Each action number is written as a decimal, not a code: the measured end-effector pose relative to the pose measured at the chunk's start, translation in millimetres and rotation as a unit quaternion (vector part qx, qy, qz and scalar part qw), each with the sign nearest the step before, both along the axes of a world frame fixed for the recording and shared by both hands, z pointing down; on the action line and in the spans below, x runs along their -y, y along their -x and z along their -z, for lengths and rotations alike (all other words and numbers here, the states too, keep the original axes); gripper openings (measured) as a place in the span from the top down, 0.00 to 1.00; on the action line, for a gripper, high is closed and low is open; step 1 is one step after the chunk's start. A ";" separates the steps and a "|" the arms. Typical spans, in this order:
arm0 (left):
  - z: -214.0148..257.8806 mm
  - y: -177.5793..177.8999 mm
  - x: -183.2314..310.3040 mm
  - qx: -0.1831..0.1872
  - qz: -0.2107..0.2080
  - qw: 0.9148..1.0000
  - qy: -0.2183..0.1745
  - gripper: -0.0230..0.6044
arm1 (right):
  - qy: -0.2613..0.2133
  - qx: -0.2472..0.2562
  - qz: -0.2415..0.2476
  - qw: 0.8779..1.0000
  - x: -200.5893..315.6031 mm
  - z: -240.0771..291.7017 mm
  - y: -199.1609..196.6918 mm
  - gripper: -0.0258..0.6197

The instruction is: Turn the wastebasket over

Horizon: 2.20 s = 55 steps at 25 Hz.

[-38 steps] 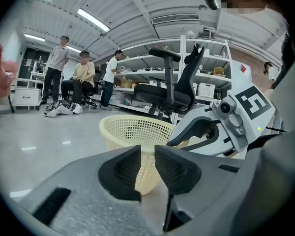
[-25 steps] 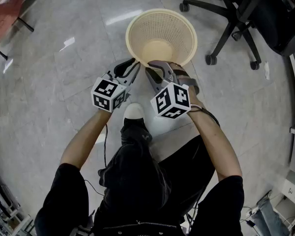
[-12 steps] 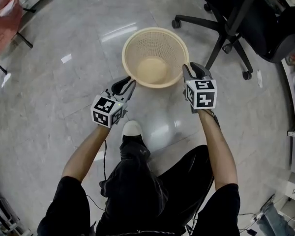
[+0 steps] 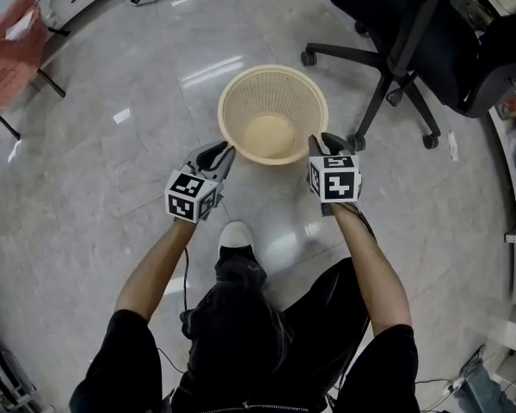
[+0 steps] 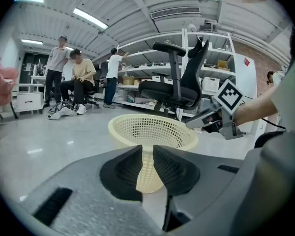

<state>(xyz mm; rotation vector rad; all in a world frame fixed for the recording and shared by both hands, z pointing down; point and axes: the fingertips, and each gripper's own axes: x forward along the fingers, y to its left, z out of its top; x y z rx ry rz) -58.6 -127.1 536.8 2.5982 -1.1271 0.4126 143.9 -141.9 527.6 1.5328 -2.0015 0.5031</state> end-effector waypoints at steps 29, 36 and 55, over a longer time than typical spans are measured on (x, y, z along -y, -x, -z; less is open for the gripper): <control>71.0 21.0 26.2 0.006 -0.006 0.998 -0.064 0.96 | -0.080 0.050 0.089 0.992 -0.3 60.9 50.2 0.93; 100.4 4.4 61.9 -0.018 -0.029 0.996 -0.080 0.96 | -0.078 0.050 0.089 0.992 24.2 73.0 53.9 0.93; 365.8 -4.3 54.0 -0.043 -0.031 0.998 -0.022 0.96 | -0.043 0.065 0.047 0.996 -2.6 337.4 69.6 0.94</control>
